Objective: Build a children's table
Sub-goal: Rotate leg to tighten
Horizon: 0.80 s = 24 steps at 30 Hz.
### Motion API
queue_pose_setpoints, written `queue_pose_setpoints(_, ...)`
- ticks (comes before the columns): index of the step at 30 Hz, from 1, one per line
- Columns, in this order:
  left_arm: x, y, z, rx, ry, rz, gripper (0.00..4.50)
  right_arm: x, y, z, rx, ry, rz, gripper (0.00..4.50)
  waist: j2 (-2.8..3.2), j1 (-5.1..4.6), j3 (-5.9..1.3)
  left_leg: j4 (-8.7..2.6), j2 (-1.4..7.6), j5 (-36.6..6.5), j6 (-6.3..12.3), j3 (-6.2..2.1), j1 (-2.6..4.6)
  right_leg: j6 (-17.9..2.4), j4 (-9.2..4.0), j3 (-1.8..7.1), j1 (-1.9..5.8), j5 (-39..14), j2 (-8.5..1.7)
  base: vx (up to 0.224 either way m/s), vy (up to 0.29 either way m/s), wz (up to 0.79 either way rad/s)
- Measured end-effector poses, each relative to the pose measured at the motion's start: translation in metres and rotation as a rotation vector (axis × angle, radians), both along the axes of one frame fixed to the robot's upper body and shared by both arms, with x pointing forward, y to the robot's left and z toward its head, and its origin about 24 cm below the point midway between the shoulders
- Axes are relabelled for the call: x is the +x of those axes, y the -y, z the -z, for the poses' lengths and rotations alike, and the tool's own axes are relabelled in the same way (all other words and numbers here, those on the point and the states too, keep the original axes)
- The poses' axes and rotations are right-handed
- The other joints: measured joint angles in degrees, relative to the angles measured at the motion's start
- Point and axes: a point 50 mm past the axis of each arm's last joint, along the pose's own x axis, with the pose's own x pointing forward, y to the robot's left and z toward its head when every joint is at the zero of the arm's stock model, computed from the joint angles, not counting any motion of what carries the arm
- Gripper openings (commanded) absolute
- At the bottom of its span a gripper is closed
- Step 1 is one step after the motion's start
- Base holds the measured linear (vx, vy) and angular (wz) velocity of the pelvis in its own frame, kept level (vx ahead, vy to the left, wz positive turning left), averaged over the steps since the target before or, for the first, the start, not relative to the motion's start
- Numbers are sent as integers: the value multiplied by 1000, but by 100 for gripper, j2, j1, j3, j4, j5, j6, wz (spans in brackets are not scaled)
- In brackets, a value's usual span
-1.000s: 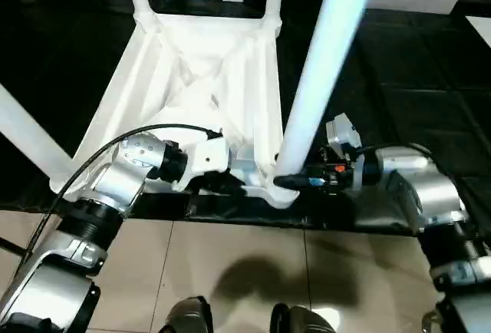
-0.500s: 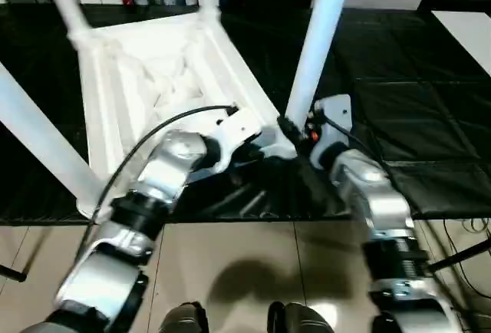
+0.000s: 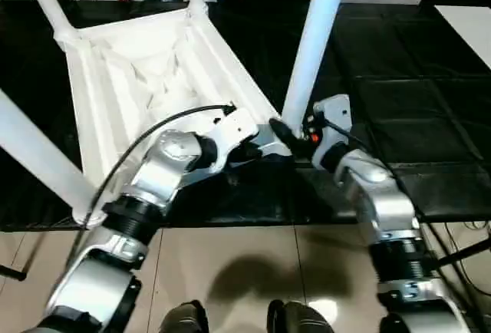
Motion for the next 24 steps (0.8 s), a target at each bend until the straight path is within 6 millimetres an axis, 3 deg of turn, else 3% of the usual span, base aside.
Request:
queue_pose_setpoints(4, -7, -12, 1, 15, -2, 97, 0, -5, 13, 4, -70, -19, -162, 367, 0, 31, 0, 3, 0, 0, 0, 0, -5, -2, 0, 0, 1, -1, 0, 0, 0, 0)
queue_pose_setpoints(13, -17, -28, 0, 77, -30, 297, 0, -13, 19, 6, -136, -62, -460, 367, -3, 197, 1, 42, 0, -6, 10, 1, -21, -3, 8, 0, 4, 0, -6, 0, 0, 0)
queue_pose_setpoints(24, -23, -37, -1, 115, -59, 416, 0, -18, 27, -2, -105, -124, -691, 271, -13, 229, 4, 48, 1, -7, 13, 1, -25, -3, 10, -1, 3, 0, -7, 0, 0, 0)
